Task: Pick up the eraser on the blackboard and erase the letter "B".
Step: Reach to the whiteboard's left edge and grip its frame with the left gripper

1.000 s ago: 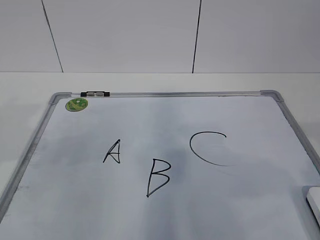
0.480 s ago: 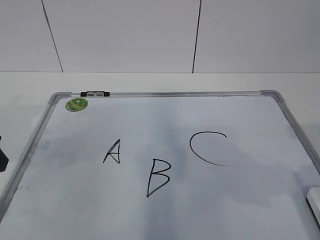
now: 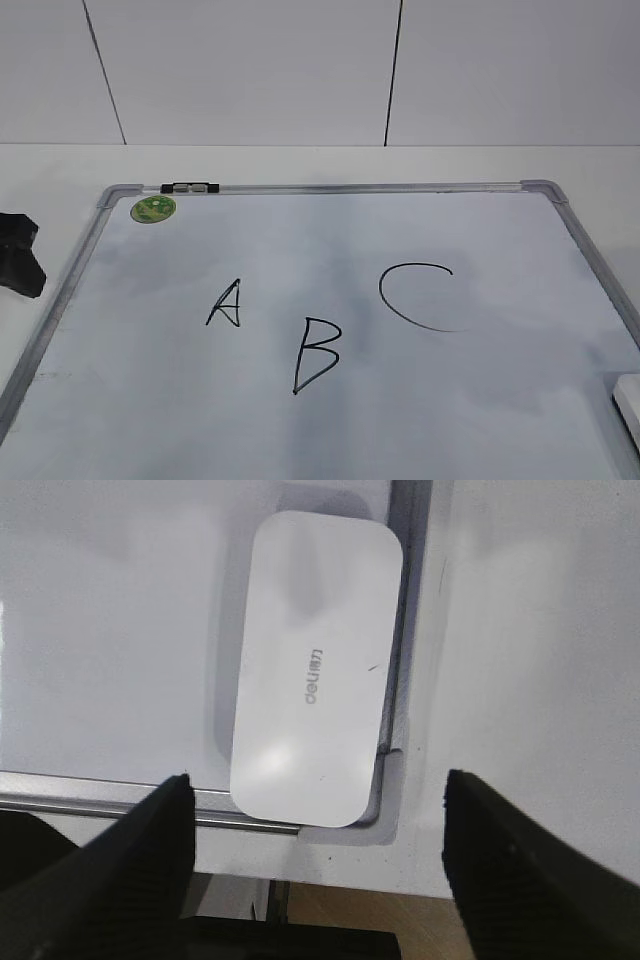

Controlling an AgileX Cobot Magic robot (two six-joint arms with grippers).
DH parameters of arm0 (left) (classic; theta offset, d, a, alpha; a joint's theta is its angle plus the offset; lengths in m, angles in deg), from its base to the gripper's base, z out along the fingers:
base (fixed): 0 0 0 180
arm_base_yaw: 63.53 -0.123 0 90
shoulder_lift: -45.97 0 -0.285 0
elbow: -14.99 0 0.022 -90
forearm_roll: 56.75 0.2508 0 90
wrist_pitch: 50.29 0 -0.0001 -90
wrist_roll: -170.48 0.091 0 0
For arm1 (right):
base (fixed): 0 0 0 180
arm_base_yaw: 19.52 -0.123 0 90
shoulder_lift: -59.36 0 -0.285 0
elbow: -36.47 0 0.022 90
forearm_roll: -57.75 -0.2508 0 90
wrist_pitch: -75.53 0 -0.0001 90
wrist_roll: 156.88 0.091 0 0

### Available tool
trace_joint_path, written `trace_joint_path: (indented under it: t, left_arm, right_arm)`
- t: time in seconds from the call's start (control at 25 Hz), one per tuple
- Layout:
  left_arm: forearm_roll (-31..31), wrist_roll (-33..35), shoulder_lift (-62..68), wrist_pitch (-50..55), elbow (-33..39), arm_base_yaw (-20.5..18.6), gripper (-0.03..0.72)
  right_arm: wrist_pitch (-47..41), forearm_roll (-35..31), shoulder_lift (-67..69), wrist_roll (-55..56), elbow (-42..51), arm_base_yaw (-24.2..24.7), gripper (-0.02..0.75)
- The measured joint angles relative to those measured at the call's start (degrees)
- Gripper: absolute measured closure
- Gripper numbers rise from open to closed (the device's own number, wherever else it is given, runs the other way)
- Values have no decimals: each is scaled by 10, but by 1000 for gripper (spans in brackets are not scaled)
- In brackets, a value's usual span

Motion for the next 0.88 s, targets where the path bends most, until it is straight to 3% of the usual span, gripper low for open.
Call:
trace_joint_path:
  t: [0.88]
  left_arm:
    - [1, 7, 117, -29, -40, 0, 223]
  right_arm:
    - [7, 0, 0, -1, 0, 0, 143]
